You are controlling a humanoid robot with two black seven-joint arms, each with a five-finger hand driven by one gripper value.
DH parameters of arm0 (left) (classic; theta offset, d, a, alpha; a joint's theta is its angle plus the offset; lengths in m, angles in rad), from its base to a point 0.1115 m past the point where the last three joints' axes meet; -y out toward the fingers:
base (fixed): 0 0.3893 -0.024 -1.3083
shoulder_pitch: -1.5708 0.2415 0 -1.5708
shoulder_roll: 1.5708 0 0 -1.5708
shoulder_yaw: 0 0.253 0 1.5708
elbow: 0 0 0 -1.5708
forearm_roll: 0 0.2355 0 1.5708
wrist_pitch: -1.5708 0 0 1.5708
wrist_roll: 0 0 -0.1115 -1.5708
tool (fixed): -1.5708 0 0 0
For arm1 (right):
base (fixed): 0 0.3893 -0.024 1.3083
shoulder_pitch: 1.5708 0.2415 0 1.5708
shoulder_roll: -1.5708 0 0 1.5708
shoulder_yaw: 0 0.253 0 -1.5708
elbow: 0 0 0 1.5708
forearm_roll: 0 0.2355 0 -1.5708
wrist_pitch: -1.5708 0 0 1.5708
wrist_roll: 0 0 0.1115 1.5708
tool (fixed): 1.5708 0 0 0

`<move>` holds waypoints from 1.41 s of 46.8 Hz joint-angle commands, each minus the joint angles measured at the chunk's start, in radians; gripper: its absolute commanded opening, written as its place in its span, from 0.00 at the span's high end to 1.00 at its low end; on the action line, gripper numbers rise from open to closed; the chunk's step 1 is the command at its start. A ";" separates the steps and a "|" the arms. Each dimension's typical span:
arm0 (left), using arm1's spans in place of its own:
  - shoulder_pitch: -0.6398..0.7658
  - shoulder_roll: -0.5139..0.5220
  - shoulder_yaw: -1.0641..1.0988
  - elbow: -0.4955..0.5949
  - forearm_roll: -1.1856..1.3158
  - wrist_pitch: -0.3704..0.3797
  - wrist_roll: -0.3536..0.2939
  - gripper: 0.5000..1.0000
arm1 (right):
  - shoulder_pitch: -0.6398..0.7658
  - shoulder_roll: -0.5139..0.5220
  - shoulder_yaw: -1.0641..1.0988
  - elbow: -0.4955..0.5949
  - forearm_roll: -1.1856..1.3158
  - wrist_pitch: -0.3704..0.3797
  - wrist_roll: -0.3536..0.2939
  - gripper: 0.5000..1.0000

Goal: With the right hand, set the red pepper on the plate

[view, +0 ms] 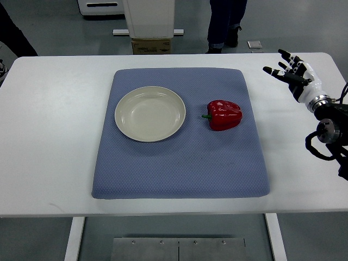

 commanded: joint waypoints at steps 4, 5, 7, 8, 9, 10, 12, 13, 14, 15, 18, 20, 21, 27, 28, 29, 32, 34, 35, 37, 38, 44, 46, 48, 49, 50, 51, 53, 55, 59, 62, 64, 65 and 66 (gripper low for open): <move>0.000 0.000 0.000 0.000 0.000 0.000 0.000 0.00 | -0.001 0.000 0.000 0.001 0.000 0.002 0.000 0.00; 0.000 0.000 0.000 0.000 0.000 0.000 0.000 0.00 | -0.001 -0.002 0.000 0.002 0.000 0.004 0.000 0.00; 0.000 0.000 0.000 0.000 0.000 0.000 0.000 0.00 | -0.003 -0.002 0.000 0.002 0.000 0.007 0.000 0.00; 0.000 0.000 0.000 0.000 0.000 0.000 0.000 0.00 | -0.003 -0.002 0.000 0.002 0.000 0.010 0.000 0.00; 0.000 0.000 0.000 0.000 0.000 0.000 0.000 0.00 | -0.003 -0.002 -0.001 0.002 0.000 0.013 0.000 0.00; 0.000 0.000 -0.001 0.000 0.000 0.000 0.000 0.00 | -0.003 -0.002 -0.001 0.001 0.000 0.016 0.000 0.00; 0.000 0.000 0.000 0.000 0.000 0.000 0.000 0.00 | -0.003 -0.002 -0.001 0.001 0.000 0.021 0.000 0.00; 0.000 0.000 0.000 0.000 0.000 0.000 0.000 0.00 | -0.003 -0.002 -0.001 -0.001 0.000 0.022 0.000 0.00; 0.000 0.000 0.000 0.000 0.000 0.000 0.000 0.00 | -0.001 -0.002 -0.001 -0.001 0.000 0.024 0.000 0.00; 0.000 0.000 0.000 0.000 0.000 0.000 0.000 0.00 | -0.001 -0.002 -0.001 -0.001 0.000 0.024 0.000 0.00; 0.000 0.000 0.000 0.000 0.000 0.000 0.000 0.00 | -0.001 -0.002 -0.001 -0.001 0.000 0.024 0.000 0.00; 0.000 0.000 0.000 0.000 0.000 0.000 0.000 0.00 | 0.000 0.000 -0.003 -0.001 0.000 0.024 0.000 0.00; 0.000 0.000 0.000 0.000 0.000 0.000 0.000 0.00 | 0.000 0.000 -0.003 0.001 0.000 0.024 0.000 0.00; 0.000 0.000 -0.001 0.000 0.000 0.000 0.000 0.00 | 0.002 0.001 -0.001 0.001 0.000 0.024 0.000 0.00; 0.000 0.000 -0.002 0.000 0.000 0.000 0.000 0.00 | 0.000 0.004 -0.001 0.002 0.000 0.024 0.000 0.00; 0.000 0.000 0.000 0.000 0.000 0.000 0.000 0.00 | 0.002 0.004 -0.001 0.002 0.000 0.024 0.000 0.00; 0.000 0.000 0.000 0.000 0.000 0.000 0.000 0.00 | 0.002 0.011 -0.001 0.002 0.000 0.024 0.000 0.00; 0.000 0.000 0.000 0.000 0.000 0.000 0.000 0.00 | 0.008 0.014 -0.001 0.004 0.000 0.024 0.000 0.00; 0.000 0.000 0.000 0.000 0.000 0.000 0.000 0.00 | 0.011 0.017 -0.001 0.005 0.000 0.024 0.000 0.00; 0.000 0.000 -0.002 0.000 0.000 0.000 0.000 0.00 | 0.015 0.023 -0.001 0.005 0.000 0.024 0.002 0.00; 0.000 0.000 0.000 0.000 0.000 0.000 0.000 0.00 | 0.015 0.026 -0.001 0.005 0.000 0.024 0.002 0.00; 0.002 0.000 0.000 0.000 0.000 0.000 0.000 0.00 | 0.025 0.052 -0.001 0.011 -0.001 0.024 0.002 0.00; 0.000 0.000 0.000 0.000 0.000 0.000 0.000 0.00 | 0.026 0.057 -0.001 0.014 -0.001 0.024 0.002 0.00; 0.000 0.000 -0.002 0.000 0.000 0.000 0.000 0.00 | 0.026 0.057 -0.001 0.018 -0.001 0.024 0.002 0.00; 0.000 0.000 0.000 0.000 0.000 0.000 0.000 0.00 | 0.028 0.057 -0.001 0.019 -0.001 0.024 0.002 0.00; 0.000 0.000 -0.001 0.000 0.000 0.000 0.000 0.00 | 0.028 0.057 -0.003 0.021 -0.001 0.024 0.002 0.00; 0.000 0.000 0.000 0.000 0.000 0.000 0.000 0.00 | 0.028 0.057 -0.003 0.021 -0.003 0.025 0.002 0.00; 0.000 0.000 0.000 0.000 0.000 0.000 0.000 0.00 | 0.028 0.057 -0.001 0.024 -0.003 0.025 0.002 0.00; 0.002 0.000 0.000 0.000 0.000 0.000 0.000 0.00 | 0.028 0.057 -0.003 0.031 -0.003 0.025 0.003 0.00; 0.000 0.000 0.000 0.000 0.000 0.000 0.000 0.00 | 0.028 0.057 -0.003 0.048 -0.011 0.025 0.006 0.00; 0.000 0.000 0.000 0.000 0.000 0.000 0.000 0.00 | 0.029 0.054 -0.004 0.062 -0.017 0.025 0.012 0.00; 0.000 0.000 0.000 0.000 0.000 0.000 0.000 0.00 | 0.028 0.049 -0.006 0.071 -0.024 0.032 0.021 0.00; 0.000 0.000 0.000 0.000 0.000 0.000 0.000 0.00 | 0.029 0.046 -0.009 0.076 -0.034 0.039 0.026 0.00; 0.000 0.000 0.000 0.000 0.000 0.000 0.000 0.00 | 0.029 0.046 -0.009 0.079 -0.044 0.050 0.032 0.00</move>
